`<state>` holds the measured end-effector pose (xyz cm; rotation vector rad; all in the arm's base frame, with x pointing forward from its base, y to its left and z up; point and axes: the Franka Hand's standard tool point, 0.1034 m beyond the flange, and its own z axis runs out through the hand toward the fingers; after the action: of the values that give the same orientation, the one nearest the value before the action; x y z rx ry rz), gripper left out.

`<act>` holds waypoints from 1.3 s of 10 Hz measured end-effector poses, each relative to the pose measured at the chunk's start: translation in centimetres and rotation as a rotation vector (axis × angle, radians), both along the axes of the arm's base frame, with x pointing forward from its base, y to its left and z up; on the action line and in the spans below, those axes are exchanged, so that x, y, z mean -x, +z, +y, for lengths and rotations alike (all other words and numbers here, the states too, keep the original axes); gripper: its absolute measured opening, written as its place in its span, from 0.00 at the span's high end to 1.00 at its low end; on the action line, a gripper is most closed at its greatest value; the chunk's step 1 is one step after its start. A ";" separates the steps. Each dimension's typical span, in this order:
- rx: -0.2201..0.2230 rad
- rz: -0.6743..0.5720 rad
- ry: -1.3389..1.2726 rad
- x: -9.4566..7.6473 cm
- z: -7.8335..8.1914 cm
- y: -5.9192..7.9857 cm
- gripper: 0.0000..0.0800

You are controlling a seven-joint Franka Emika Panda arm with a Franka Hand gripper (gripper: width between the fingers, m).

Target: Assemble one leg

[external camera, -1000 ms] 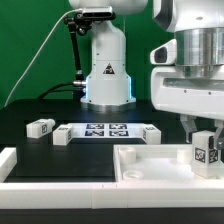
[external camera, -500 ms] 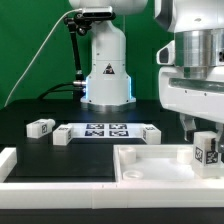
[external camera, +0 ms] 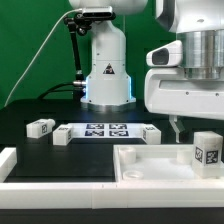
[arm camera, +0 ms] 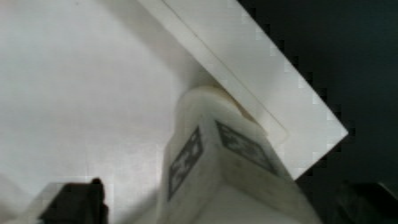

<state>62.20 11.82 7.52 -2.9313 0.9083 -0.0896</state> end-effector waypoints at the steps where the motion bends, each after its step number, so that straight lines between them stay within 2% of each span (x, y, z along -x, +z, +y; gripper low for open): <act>1: 0.007 -0.005 0.100 0.0 0.0 0.0 0.19; 2: 0.012 -0.008 0.173 0.0 0.2 0.0 0.19; 5: 0.060 -0.021 0.540 0.1 0.7 0.1 0.19; 8: 0.096 -0.027 0.789 -0.1 0.4 0.1 0.19; 10: 0.100 -0.026 0.797 -0.1 0.3 0.1 0.51; 11: 0.099 -0.025 0.788 -0.1 0.3 0.1 0.51; 12: 0.098 -0.025 0.769 -0.1 0.3 0.1 0.64; 13: 0.097 -0.026 0.762 -0.1 0.3 0.1 0.64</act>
Offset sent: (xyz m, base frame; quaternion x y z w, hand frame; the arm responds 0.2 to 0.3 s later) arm 0.0038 0.0179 0.0016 -0.0078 -0.0166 -0.3229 0.9462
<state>62.27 12.10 7.62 -3.1236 -0.2587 -0.1249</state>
